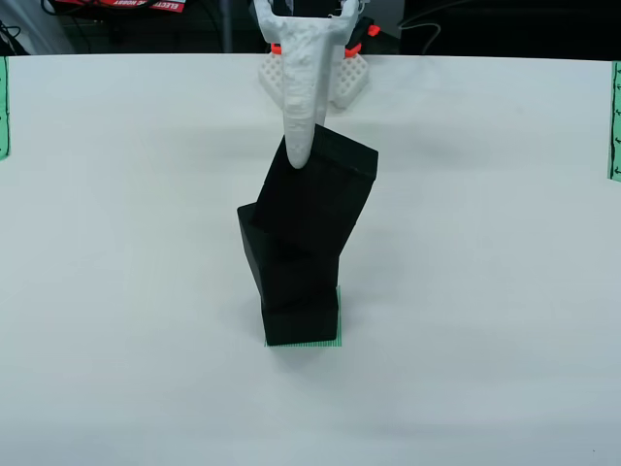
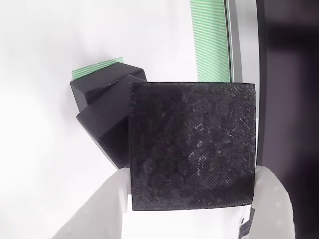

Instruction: Stack 3 Blocks on the chosen place.

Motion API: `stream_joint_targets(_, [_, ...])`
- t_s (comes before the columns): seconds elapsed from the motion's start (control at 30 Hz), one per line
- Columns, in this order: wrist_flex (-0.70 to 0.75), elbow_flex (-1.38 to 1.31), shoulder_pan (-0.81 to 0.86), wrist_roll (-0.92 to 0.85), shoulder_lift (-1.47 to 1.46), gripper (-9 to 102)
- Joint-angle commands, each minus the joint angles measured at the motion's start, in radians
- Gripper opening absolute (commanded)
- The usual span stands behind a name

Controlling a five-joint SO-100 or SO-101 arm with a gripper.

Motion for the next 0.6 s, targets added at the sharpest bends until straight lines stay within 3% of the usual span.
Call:
stream_joint_targets(0.0, [-0.017, -0.005, 0.014, 0.008, 0.025, 22])
stream_joint_targets(0.57, [-0.018, 0.005, 0.026, 0.006, 0.006, 25])
